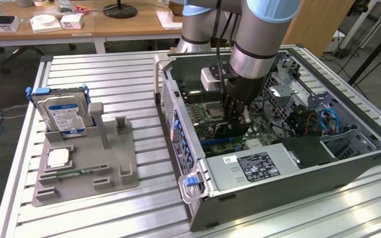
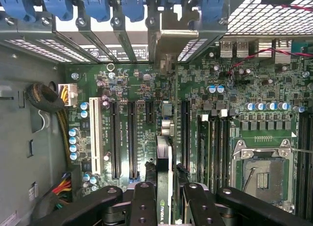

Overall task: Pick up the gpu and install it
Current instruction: 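Insert the gpu into the slot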

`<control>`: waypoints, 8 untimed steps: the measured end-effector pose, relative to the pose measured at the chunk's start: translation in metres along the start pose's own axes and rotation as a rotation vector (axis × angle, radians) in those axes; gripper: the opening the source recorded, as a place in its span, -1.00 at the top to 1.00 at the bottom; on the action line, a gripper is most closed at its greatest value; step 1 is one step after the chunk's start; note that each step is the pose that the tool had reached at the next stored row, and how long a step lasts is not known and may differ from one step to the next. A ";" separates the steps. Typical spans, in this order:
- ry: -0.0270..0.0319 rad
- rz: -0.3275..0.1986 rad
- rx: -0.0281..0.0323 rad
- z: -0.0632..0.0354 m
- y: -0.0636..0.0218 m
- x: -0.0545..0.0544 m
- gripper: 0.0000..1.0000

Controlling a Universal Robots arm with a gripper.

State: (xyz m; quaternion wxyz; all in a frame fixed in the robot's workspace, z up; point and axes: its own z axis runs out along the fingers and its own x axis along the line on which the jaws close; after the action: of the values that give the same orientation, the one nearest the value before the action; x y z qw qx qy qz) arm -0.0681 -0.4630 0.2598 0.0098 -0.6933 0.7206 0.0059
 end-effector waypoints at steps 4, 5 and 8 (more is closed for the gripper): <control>-0.0002 0.000 0.0001 0.0013 0.0008 0.000 0.47; -0.0002 0.000 0.0001 0.0017 0.0013 0.000 0.47; -0.0002 0.000 0.0001 0.0034 0.0040 0.000 0.47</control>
State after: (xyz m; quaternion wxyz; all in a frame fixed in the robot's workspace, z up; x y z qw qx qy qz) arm -0.0720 -0.4630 0.2563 0.0099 -0.6932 0.7206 0.0059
